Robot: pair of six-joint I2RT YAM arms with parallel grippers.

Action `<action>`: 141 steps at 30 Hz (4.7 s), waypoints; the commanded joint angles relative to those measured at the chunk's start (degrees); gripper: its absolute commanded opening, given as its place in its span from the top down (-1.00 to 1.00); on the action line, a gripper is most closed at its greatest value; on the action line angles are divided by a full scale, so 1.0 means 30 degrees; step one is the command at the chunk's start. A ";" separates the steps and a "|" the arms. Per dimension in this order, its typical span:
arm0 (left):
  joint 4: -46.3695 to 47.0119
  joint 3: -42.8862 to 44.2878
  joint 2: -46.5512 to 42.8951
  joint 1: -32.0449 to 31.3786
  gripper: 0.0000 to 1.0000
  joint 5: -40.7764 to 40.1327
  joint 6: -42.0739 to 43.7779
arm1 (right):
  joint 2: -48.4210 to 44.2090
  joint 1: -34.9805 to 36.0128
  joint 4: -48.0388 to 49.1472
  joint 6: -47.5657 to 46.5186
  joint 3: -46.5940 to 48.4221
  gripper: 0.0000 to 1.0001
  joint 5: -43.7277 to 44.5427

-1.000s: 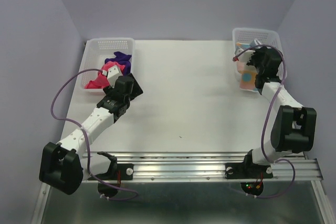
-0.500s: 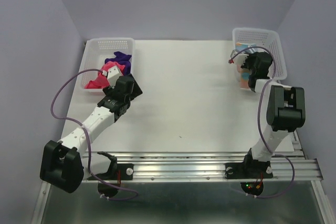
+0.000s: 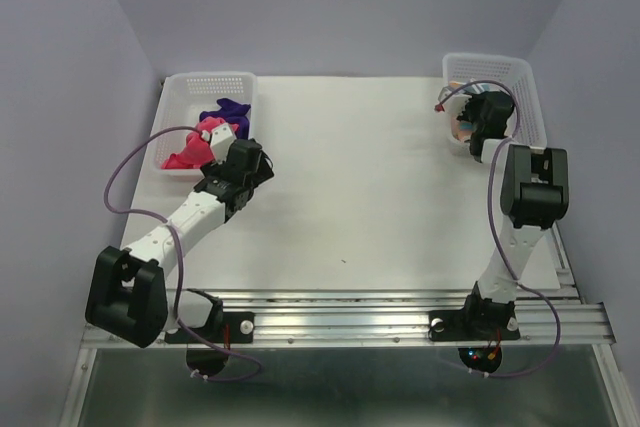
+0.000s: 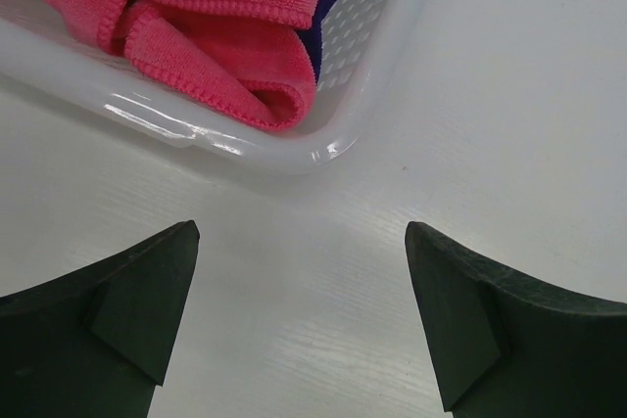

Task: Fold and stack the towels
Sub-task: Neatly place the folded towel into the bin, then grab crumpled towel, then move the towel to the center of the board

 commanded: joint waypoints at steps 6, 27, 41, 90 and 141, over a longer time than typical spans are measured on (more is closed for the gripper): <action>0.0141 0.1594 0.1499 0.0152 -0.97 -0.0477 -0.0047 | 0.1518 -0.0237 0.2548 0.0232 0.1841 0.96 -0.0977; 0.0287 0.2297 0.2643 0.0152 -0.98 0.0167 -0.0165 | 0.3629 -0.0325 0.4160 0.1666 0.3160 0.00 -0.0451; 0.1194 0.1888 0.0447 0.0152 -0.97 0.1280 0.0480 | 0.0058 -0.0325 0.4862 0.4535 0.0966 -1.00 0.0634; 0.1370 0.7042 0.5542 0.9586 -0.60 0.5734 0.3292 | -1.7288 0.8171 -1.2862 3.5886 -0.8851 -1.00 0.3271; 0.3920 2.3245 0.4487 -0.0492 1.00 1.8390 0.4260 | -2.4493 0.8171 -1.5730 3.9167 -0.9467 -1.00 1.0797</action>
